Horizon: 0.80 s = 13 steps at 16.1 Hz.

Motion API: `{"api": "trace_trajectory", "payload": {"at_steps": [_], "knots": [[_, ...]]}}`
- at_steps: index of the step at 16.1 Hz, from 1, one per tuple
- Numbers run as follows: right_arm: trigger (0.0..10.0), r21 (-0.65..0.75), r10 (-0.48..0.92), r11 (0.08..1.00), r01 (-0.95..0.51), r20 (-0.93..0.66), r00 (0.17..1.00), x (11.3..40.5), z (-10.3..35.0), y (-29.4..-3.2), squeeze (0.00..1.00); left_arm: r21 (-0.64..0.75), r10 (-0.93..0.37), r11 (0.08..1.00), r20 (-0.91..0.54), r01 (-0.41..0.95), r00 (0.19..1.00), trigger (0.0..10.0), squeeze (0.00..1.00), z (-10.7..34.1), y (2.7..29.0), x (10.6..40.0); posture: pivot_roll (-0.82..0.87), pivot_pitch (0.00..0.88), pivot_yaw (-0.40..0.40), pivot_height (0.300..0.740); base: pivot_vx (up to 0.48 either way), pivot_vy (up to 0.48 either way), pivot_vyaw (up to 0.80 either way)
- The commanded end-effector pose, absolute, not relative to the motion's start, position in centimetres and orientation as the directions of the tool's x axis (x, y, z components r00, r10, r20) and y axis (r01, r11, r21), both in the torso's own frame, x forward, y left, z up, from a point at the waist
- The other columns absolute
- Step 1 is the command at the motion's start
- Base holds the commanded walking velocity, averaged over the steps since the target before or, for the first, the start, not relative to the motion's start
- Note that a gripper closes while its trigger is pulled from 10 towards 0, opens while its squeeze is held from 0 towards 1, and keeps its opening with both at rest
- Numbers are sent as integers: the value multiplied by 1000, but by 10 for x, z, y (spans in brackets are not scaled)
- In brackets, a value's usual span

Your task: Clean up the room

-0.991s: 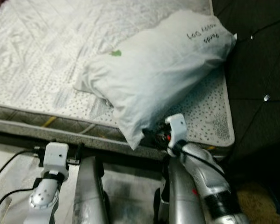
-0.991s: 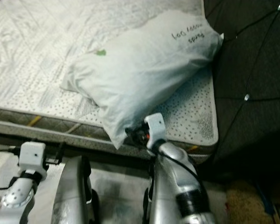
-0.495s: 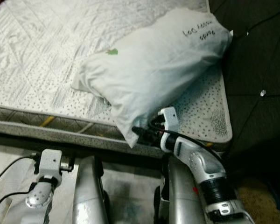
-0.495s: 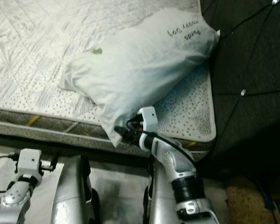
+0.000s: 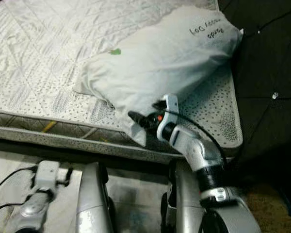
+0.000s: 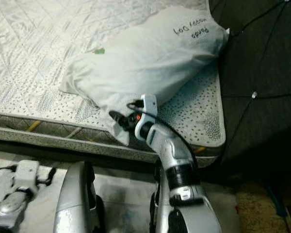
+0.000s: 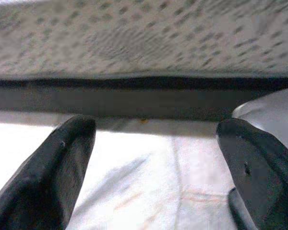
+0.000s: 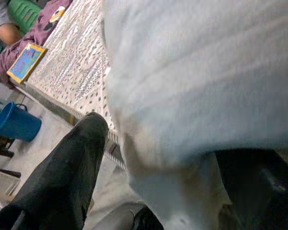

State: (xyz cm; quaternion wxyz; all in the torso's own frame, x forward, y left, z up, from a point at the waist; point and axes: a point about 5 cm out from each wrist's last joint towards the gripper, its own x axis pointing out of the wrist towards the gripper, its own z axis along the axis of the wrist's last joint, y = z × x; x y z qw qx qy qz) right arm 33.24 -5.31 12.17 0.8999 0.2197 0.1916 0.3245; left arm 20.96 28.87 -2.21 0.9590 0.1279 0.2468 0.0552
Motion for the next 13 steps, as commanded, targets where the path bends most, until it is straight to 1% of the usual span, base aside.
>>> {"api": "trace_trajectory", "payload": {"at_steps": [1,3,4,6,7,8,10,12,13], "knots": [[10000,511,674,691,-512,-196,713,335,124,-49,0,275,218,957,-468,-94,856,10000,0,-23,299,204,153,214,-6,537,0,0,0],[10000,480,677,699,-531,-205,706,337,122,-47,0,294,232,950,-433,-107,871,10000,0,-16,304,209,160,207,-17,537,0,0,0],[10000,469,680,700,-539,-205,704,338,120,-42,0,339,215,937,-362,-87,907,10000,0,-4,303,222,165,204,-23,537,0,0,0],[10000,447,668,717,-535,-218,712,336,114,-39,0,357,202,930,-305,-84,931,10000,0,6,300,235,169,196,-21,537,0,0,0],[10000,432,652,732,-526,-223,725,334,109,-40,0,373,177,926,-295,-57,939,10000,0,8,297,238,166,192,-16,537,0,0,0],[10000,443,650,731,-519,-222,727,333,107,-40,0,381,169,923,-294,-46,941,10000,0,8,296,238,166,192,-16,537,0,0,0],[10000,445,604,765,-465,-246,758,331,96,-48,0,377,88,925,-337,48,937,10000,0,4,286,241,152,184,-14,537,0,0,0],[10000,458,584,776,-434,-261,768,330,93,-53,0,342,37,934,-389,108,920,10000,0,-2,280,240,142,183,-15,537,0,0,0],[10000,451,581,781,-432,-273,766,330,90,-53,0,315,-14,936,-418,160,908,10000,0,-5,276,239,142,183,-15,537,0,0,0]]}}
